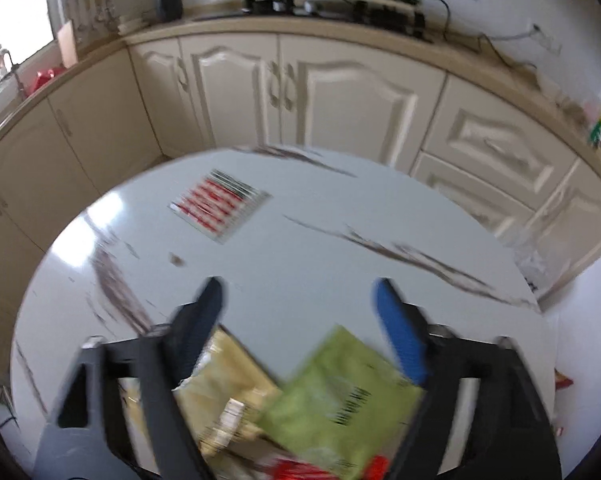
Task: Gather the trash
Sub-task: 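Open the right tool above the green packet while the left tool holds the bun, then grasp the red-white checkered sachet with the right tool while the left tool holds the bun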
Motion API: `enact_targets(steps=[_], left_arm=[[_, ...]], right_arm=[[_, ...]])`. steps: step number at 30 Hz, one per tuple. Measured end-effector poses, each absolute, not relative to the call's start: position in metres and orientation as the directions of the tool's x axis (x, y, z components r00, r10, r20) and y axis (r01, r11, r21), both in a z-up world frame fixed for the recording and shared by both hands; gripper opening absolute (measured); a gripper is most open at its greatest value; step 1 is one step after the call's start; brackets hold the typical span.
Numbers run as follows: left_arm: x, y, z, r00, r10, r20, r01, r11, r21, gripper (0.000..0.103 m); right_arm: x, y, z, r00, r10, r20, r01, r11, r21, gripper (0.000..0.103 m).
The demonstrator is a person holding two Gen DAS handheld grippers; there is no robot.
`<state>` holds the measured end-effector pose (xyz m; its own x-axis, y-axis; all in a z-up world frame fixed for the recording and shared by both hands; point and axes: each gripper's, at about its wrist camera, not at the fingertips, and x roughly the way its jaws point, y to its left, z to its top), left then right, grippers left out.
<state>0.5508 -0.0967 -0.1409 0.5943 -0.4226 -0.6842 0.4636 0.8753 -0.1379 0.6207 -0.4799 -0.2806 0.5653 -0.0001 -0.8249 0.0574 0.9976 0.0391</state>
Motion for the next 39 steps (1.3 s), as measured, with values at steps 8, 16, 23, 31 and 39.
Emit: enact_targets(steps=[8, 16, 23, 31, 39], left_arm=[[0.546, -0.079, -0.147, 0.652, -0.329, -0.683, 0.383, 0.921, -0.077, 0.048], [0.555, -0.075, -0.161, 0.668, -0.281, -0.689, 0.332, 0.941, -0.062, 0.048], [0.563, -0.075, -0.165, 0.682, -0.259, -0.684, 0.309, 0.95, -0.051, 0.048], [0.568, -0.069, -0.16, 0.685, -0.261, -0.68, 0.313, 0.949, -0.049, 0.048], [0.547, -0.058, -0.146, 0.709, -0.222, -0.67, 0.287, 0.958, -0.014, 0.049]], right_arm=[[0.687, -0.433, -0.3, 0.535, 0.06, -0.843, 0.111, 0.984, 0.14, 0.089], [0.725, -0.416, -0.324, 0.495, -0.021, -0.868, 0.159, 0.985, 0.067, 0.088], [0.728, -0.419, -0.325, 0.512, -0.028, -0.859, 0.134, 0.99, 0.048, 0.069], [0.718, -0.419, -0.321, 0.5, 0.001, -0.866, 0.088, 0.995, 0.052, 0.048], [0.683, -0.41, -0.312, 0.499, 0.003, -0.867, 0.041, 0.999, 0.027, 0.044]])
